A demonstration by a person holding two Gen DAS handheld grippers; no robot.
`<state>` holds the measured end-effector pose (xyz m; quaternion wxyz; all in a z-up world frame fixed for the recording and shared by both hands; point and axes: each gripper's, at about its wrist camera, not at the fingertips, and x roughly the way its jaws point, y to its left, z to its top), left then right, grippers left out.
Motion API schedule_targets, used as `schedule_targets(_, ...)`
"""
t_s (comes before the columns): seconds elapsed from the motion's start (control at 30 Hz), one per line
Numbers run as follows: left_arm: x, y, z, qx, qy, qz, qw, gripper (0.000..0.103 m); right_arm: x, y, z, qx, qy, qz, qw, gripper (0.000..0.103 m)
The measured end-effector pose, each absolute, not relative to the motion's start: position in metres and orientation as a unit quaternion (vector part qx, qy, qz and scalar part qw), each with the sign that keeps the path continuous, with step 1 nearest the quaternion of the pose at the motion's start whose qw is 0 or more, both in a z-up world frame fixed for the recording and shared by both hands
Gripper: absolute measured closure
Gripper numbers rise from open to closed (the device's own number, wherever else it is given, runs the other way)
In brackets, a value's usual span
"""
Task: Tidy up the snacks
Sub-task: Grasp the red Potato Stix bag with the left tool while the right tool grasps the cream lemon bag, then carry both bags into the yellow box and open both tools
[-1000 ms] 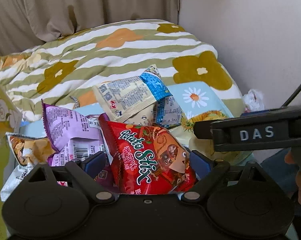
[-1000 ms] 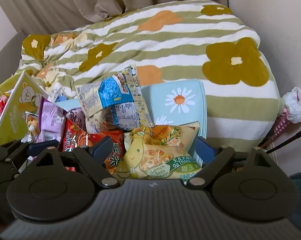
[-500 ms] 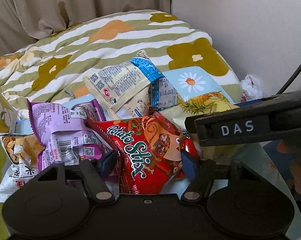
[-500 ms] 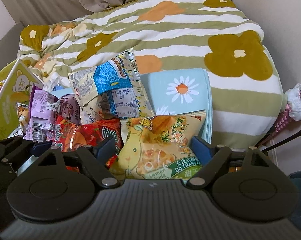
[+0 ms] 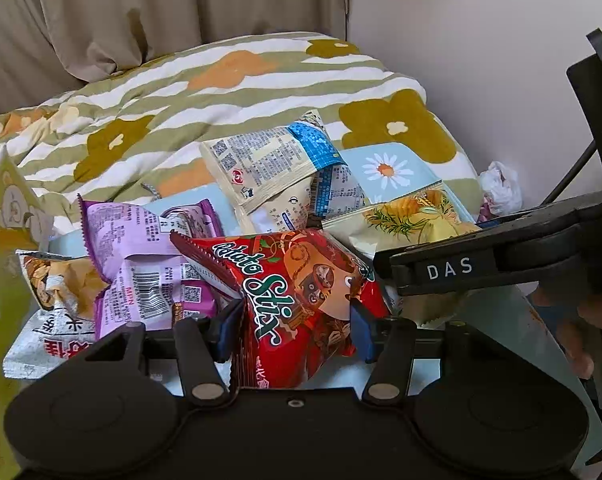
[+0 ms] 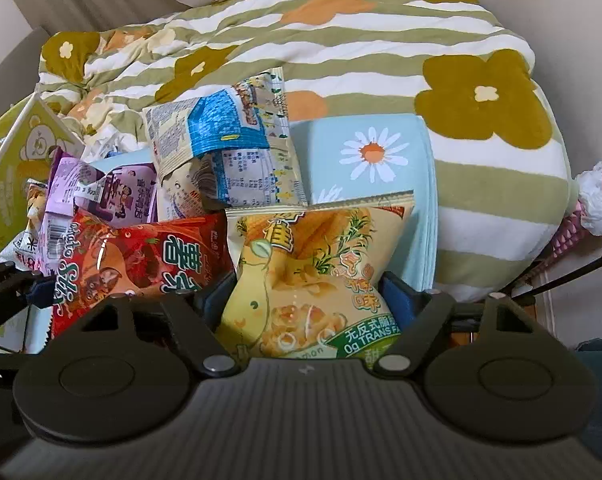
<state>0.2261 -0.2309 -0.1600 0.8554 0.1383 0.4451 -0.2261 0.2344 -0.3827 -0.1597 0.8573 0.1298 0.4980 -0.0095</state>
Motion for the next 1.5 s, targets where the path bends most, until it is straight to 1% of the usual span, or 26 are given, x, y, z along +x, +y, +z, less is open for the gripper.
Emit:
schedule_targets(0.1, 0.223, -0.228, -0.158, 0.136, 0.442, -0.226, 0.857, 0.044, 0.233, -0.379, -0.156, 0.123, 0.495, -0.013, 0.860, 0.018)
schedule_targets(0.2, 0.220, -0.227, -0.153, 0.133, 0.437, -0.227, 0.860, 0.044, 0.228, -0.378, -0.151, 0.121, 0.489, -0.017, 0.864, 0.019)
schedule_targets(0.5, 0.204, -0.217, -0.129, 0.127, 0.414, -0.222, 0.874, 0.045, 0.213, -0.373, -0.127, 0.115, 0.468, -0.020, 0.876, 0.019)
schedule_targets(0.77, 0.180, -0.193, -0.088, 0.101, 0.376, -0.194, 0.900, 0.045, 0.199, -0.358, -0.086, 0.105, 0.440, -0.006, 0.892, 0.019)
schedule_targets(1.13, 0.160, -0.114, -0.027, 0.054, 0.325, -0.081, 0.941, 0.045, 0.194, -0.295, -0.020, 0.086, 0.390, 0.076, 0.914, 0.019)
schedule_targets(1.5, 0.174, -0.005, 0.003, 0.019, 0.300, -0.010, 0.954, 0.044, 0.217, -0.197, 0.024, 0.086, 0.349, 0.136, 0.923, 0.019)
